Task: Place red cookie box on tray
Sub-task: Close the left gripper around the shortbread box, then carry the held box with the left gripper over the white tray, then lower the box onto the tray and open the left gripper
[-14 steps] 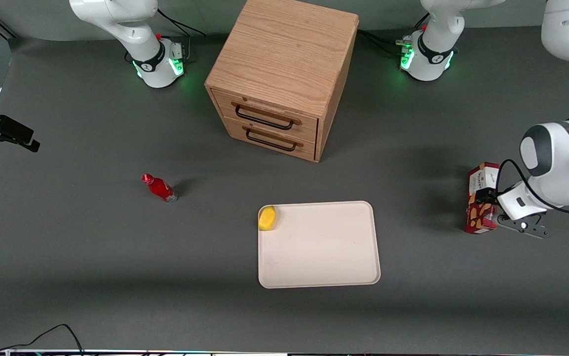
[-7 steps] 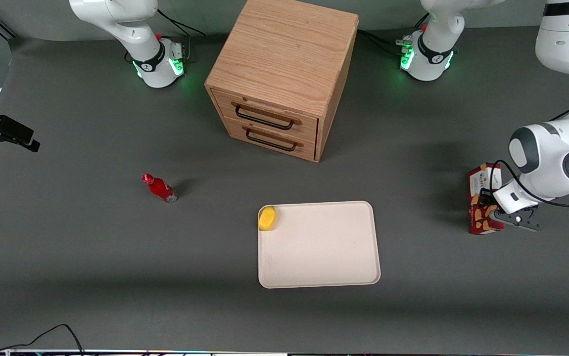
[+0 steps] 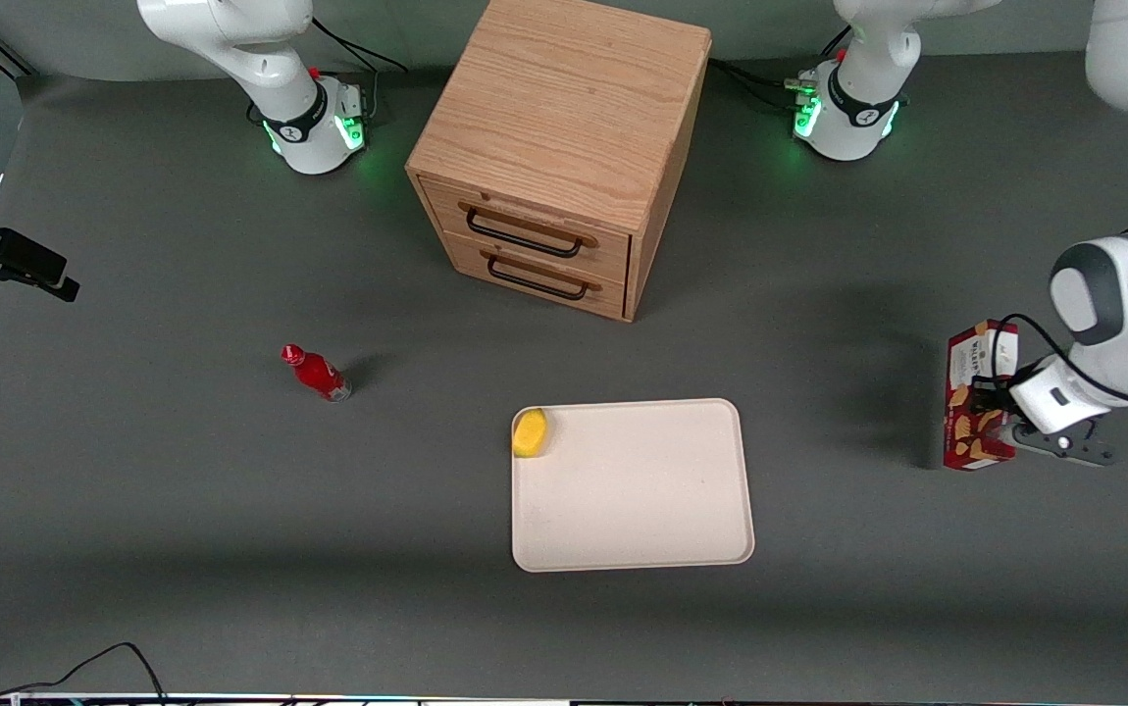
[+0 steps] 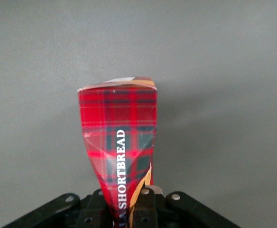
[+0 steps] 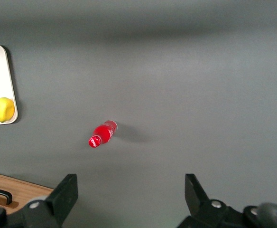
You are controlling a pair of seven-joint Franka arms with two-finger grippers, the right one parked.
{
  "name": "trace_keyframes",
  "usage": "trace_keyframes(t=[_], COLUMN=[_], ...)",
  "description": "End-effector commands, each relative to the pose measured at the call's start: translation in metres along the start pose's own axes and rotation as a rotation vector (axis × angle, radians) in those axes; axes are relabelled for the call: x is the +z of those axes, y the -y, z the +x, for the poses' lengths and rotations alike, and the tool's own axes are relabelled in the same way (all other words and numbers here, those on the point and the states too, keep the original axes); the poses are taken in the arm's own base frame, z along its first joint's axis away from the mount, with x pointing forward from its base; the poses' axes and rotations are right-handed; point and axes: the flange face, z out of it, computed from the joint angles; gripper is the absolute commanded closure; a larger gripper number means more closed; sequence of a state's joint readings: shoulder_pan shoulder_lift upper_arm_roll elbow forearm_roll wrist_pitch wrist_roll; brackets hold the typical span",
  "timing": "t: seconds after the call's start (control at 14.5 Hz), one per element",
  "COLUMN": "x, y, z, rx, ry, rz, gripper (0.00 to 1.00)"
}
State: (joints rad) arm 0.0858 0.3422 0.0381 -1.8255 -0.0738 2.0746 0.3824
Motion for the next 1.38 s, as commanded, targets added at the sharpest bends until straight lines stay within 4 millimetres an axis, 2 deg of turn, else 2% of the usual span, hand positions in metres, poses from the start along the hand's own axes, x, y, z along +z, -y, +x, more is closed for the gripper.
trace_keyframes(t=[0.0,0.14,0.21,0.28,0.41,0.48,0.62,0.83,0.97,1.17,1.24,1.31], x=[-0.108,-0.155,-0.166,-0.167,-0.13,-0.113,-0.066,0.011,0.056,0.083,0.086,0.083], y=[-0.055,-0.102,-0.134,-0.165,-0.236,-0.26,-0.295,-0.333,-0.345,-0.345,-0.343,-0.339], z=[0.025,0.035,0.041,0.046,0.067,0.08,0.103,0.125,0.133,0.132,0.133,0.134], rx=[-0.101,-0.184,-0.216,-0.272,-0.323,-0.347,-0.352,-0.339,-0.332,-0.302,-0.296,-0.294], ry=[0.033,0.037,0.029,0.02,0.036,-0.008,-0.059,-0.118,-0.165,-0.185,-0.19,-0.19], rz=[-0.026,-0.04,-0.047,-0.048,-0.033,-0.034,-0.026,0.01,0.049,0.096,0.105,0.107], gripper=[1.0,1.0,1.0,1.0,1.0,1.0,1.0,1.0,1.0,1.0,0.01,0.0])
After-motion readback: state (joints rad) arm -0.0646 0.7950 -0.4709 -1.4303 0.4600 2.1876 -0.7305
